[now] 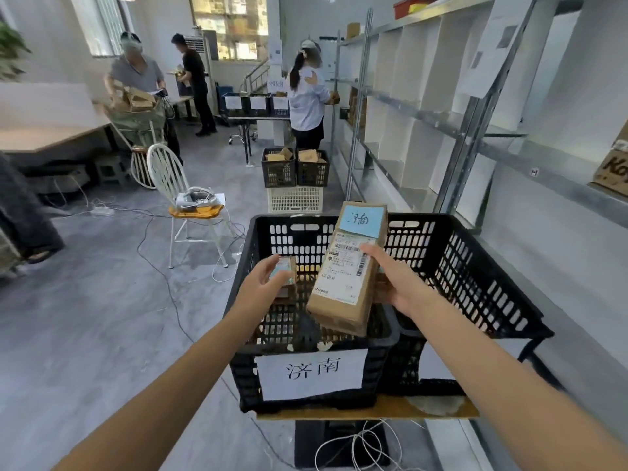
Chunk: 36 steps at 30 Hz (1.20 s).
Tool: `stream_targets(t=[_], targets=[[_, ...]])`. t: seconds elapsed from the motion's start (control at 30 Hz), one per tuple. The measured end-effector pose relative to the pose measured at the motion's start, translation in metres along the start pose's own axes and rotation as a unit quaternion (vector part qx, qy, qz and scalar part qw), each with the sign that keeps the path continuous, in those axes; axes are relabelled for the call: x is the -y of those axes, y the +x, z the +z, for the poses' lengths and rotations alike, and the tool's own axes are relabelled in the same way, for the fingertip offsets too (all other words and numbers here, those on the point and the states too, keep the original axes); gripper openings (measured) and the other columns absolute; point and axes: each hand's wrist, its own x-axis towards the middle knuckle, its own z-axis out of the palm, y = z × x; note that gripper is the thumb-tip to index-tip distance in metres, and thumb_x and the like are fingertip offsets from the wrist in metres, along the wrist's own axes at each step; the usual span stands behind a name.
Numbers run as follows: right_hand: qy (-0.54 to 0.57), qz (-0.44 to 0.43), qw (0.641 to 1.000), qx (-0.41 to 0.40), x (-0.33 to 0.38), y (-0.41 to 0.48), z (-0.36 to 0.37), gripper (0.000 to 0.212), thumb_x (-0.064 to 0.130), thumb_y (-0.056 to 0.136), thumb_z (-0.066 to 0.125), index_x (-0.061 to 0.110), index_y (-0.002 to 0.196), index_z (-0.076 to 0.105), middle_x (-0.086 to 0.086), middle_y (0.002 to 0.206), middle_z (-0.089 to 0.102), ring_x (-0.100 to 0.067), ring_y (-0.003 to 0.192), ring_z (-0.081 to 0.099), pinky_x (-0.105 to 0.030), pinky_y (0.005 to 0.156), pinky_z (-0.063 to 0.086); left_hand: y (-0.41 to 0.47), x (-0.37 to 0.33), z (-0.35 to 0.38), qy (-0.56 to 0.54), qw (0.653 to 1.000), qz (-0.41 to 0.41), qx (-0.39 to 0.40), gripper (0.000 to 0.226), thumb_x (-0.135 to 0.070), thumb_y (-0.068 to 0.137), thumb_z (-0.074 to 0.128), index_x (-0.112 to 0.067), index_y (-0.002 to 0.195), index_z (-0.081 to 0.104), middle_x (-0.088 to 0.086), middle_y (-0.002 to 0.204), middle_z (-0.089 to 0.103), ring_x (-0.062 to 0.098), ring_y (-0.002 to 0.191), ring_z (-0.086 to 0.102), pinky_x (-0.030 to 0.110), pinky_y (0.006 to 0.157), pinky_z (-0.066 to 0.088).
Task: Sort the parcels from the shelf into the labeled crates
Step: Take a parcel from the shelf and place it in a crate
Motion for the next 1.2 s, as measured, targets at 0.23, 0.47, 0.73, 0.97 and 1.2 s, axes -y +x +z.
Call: stream_targets(t=[0.23, 0.47, 0.73, 0.97, 1.2], targets=[[-0.034, 0.034, 0.998, 0.045, 0.012, 0.063, 0.005, 0.050, 0.045, 0.080, 0.077, 0.009, 0.113, 0.067, -0.010, 0.100, 0.077, -0.030, 0.101, 0.070, -0.053, 0.097, 0.052, 0.054, -0.005, 0.011, 0.065, 0.997, -0.016, -0.027, 0.055, -0.025, 0.098, 0.058, -0.020, 0.149, 0.038, 0.002, 0.148, 0.046, 0.002, 0.109, 0.048, 0.004, 0.065, 0.040], [-0.036, 0.079, 0.995, 0.057, -0.003, 0.119, 0.002, 0.065, 0.046, 0.078, 0.080, 0.009, 0.126, 0.059, -0.008, 0.110, 0.073, -0.027, 0.104, 0.066, -0.053, 0.102, 0.048, 0.097, -0.001, 0.040, 0.104, 0.993, -0.050, -0.034, 0.060, -0.032, 0.095, 0.061, -0.027, 0.149, 0.037, -0.001, 0.147, 0.046, 0.015, 0.123, 0.053, 0.036, 0.102, 0.048], [-0.071, 0.098, 0.988, 0.092, -0.008, 0.168, -0.003, 0.050, 0.040, 0.084, 0.076, 0.006, 0.120, 0.064, -0.008, 0.104, 0.074, -0.021, 0.093, 0.067, -0.033, 0.071, 0.049, 0.124, 0.019, 0.060, 0.137, 0.986, -0.083, -0.053, 0.059, -0.024, 0.096, 0.061, -0.020, 0.150, 0.035, 0.003, 0.144, 0.047, 0.011, 0.113, 0.052, 0.006, 0.063, 0.042], [-0.101, 0.120, 0.983, 0.099, -0.021, 0.195, 0.010, 0.051, 0.042, 0.083, 0.076, 0.007, 0.119, 0.064, -0.007, 0.104, 0.074, -0.022, 0.098, 0.067, -0.039, 0.091, 0.049, 0.142, 0.043, 0.052, 0.116, 0.984, -0.121, -0.053, 0.057, -0.031, 0.100, 0.055, -0.010, 0.149, 0.035, -0.001, 0.138, 0.052, 0.002, 0.101, 0.051, 0.003, 0.062, 0.041], [-0.137, 0.136, 0.977, 0.090, -0.026, 0.225, 0.042, 0.047, 0.046, 0.085, 0.073, 0.009, 0.115, 0.066, -0.002, 0.102, 0.074, -0.018, 0.096, 0.064, -0.038, 0.091, 0.043, 0.188, 0.078, 0.031, 0.092, 0.986, -0.132, -0.040, 0.090, -0.075, 0.072, 0.055, -0.023, 0.144, 0.043, -0.002, 0.137, 0.057, 0.019, 0.117, 0.061, 0.047, 0.098, 0.052]])
